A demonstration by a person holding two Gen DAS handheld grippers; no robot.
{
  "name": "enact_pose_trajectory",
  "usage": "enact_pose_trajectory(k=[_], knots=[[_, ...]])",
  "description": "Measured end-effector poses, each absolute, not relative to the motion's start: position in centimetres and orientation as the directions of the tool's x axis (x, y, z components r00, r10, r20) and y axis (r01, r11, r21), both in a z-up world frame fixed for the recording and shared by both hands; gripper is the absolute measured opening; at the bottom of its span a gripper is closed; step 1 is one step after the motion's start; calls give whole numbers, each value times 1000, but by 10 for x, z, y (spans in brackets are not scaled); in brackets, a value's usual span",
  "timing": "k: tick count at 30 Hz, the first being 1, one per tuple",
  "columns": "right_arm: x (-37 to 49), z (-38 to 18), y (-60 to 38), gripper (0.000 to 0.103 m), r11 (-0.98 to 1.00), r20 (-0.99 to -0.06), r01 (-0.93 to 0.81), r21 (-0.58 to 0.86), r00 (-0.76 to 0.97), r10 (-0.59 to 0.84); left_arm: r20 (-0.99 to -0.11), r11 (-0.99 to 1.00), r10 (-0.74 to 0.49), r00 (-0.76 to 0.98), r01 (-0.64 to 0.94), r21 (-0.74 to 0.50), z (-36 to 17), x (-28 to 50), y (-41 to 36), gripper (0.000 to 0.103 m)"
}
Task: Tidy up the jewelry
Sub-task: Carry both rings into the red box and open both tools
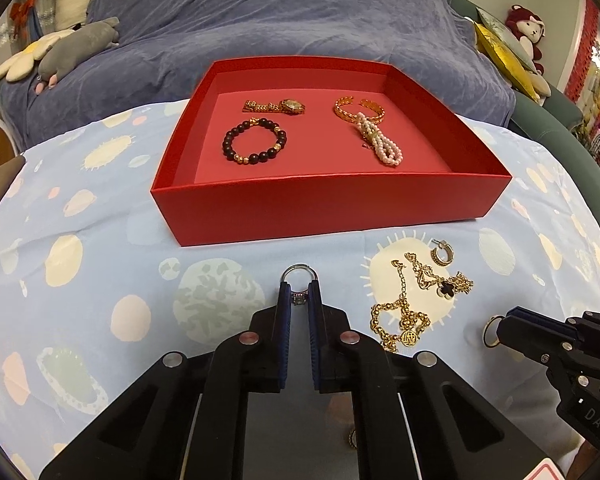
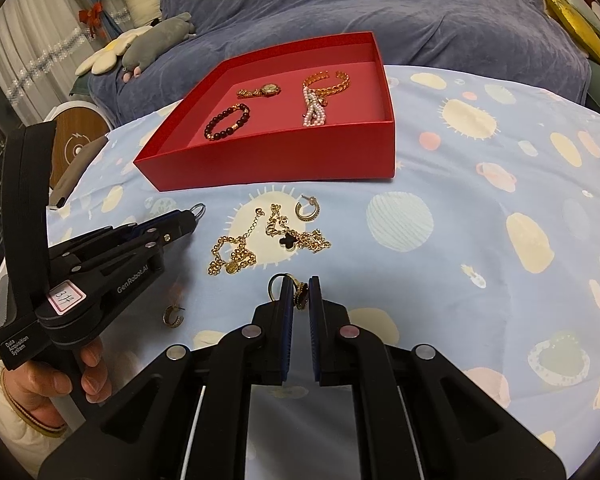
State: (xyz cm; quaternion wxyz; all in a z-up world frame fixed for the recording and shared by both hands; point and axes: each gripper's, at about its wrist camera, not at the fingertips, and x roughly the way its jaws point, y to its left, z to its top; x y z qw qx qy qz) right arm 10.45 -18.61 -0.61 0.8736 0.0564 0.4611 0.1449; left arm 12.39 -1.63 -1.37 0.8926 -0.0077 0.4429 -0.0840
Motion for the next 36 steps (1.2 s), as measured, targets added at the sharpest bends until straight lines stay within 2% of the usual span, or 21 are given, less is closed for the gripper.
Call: enact_pose_trajectory(k=[13, 25, 36], knots=[[106, 0, -186, 7, 948, -781, -211, 236, 539, 315, -753, 980, -197, 627, 133, -145, 19, 95, 9, 6], [161, 58, -197, 7, 944, -710, -209, 254, 623, 329, -694, 976, -218, 686, 157, -152, 72, 131, 13, 6], [221, 31, -185, 8, 949, -746, -206, 240, 586, 316, -727, 981, -192, 659, 137, -135, 42, 193, 10, 7]])
